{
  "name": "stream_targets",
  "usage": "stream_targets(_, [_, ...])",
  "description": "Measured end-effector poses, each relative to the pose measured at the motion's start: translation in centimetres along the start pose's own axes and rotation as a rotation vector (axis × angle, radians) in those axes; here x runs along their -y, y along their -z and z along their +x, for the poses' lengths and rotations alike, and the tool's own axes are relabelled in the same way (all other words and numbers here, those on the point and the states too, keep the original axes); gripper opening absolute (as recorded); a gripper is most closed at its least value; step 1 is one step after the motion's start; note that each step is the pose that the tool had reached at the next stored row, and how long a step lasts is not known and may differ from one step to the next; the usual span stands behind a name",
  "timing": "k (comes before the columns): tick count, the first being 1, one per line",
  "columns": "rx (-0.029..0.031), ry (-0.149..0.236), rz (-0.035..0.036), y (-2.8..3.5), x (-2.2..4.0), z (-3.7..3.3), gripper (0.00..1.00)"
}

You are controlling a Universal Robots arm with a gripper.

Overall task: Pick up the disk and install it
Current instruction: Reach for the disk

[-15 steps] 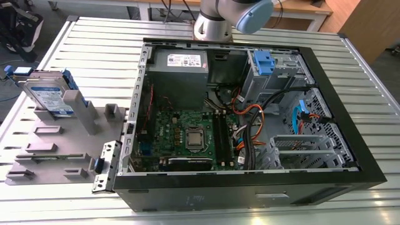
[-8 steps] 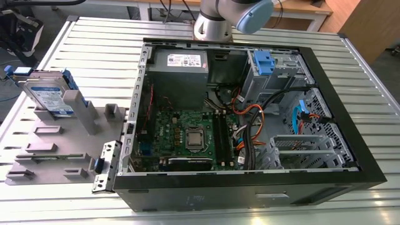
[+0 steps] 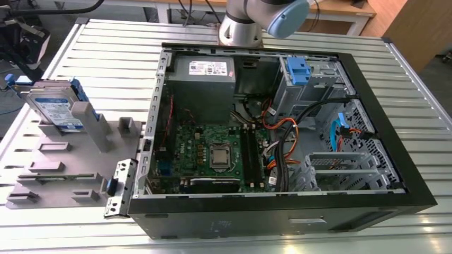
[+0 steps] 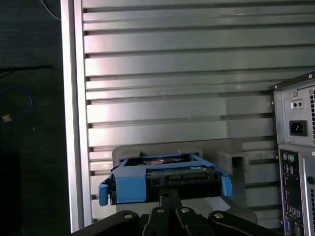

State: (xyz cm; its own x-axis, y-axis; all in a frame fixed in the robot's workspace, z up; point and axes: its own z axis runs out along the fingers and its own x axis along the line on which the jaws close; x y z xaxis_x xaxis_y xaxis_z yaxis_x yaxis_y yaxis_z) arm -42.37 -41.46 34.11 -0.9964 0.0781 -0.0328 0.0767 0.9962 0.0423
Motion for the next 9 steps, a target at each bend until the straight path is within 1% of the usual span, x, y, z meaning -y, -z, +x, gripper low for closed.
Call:
stream_targets(6, [-0.0001, 0.000, 0.0008, -0.55, 0.06, 0.04, 0.11])
stream_targets(9, [-0.0003, 0.000, 0.0009, -0.61, 0.06, 0.07, 0.11])
